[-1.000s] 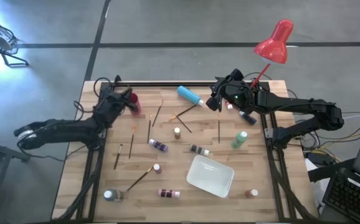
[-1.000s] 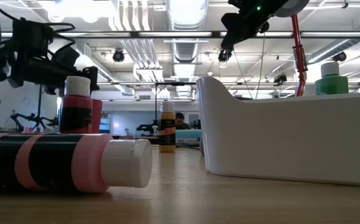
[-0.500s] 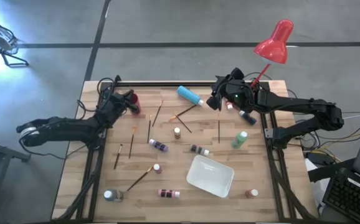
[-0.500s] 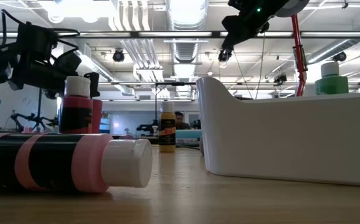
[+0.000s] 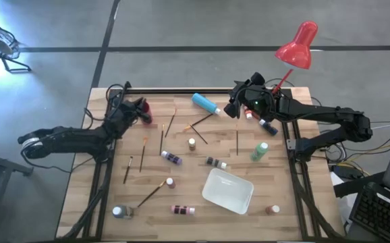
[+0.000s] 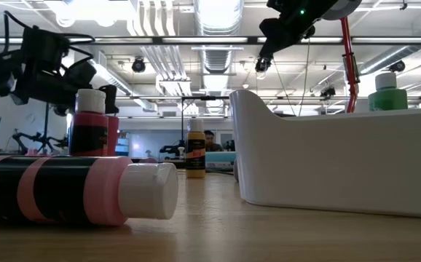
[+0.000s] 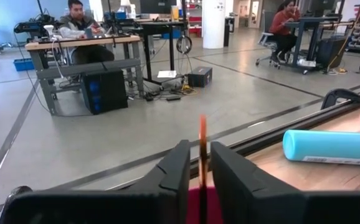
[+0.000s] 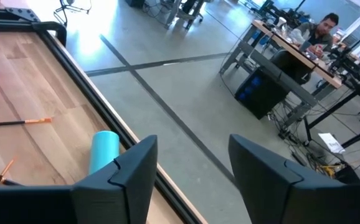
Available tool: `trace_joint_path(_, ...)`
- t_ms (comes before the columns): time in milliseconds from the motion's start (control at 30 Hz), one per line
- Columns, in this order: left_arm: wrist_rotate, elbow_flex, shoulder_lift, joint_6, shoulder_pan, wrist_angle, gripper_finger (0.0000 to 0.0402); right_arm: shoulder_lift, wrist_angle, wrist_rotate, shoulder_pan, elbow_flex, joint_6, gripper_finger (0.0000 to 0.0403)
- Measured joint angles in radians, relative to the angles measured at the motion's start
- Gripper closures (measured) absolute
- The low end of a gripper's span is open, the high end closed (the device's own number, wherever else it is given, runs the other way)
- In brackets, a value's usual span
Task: Pick & Place Paint Supplies
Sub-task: Put the orange paintbrush into the pink cup
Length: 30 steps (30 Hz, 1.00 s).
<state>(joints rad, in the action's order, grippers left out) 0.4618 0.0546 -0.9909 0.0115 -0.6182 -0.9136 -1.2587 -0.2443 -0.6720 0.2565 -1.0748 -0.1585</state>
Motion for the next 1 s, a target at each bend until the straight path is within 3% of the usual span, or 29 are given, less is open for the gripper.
trace_joint_path(400,-0.026,0.157,0.058,-0.064,0.000,0.032,0.0270,0.000,-0.001,0.000,0.000,0.000,-0.006,0.0225)
trace_joint_path(667,-0.323,0.339,0.115,-0.040,0.001,0.273,0.0271,0.000,-0.001,0.007,0.000,0.000,0.023,0.0233)
trace_joint_path(867,-0.543,0.488,0.119,0.029,0.001,0.566,0.0271,-0.003,0.000,0.198,-0.002,0.000,0.103,0.0245)
trace_joint_path(1000,-0.601,0.550,0.096,0.020,0.009,0.687,0.0271,-0.003,0.000,0.208,-0.003,0.000,0.098,0.0254)
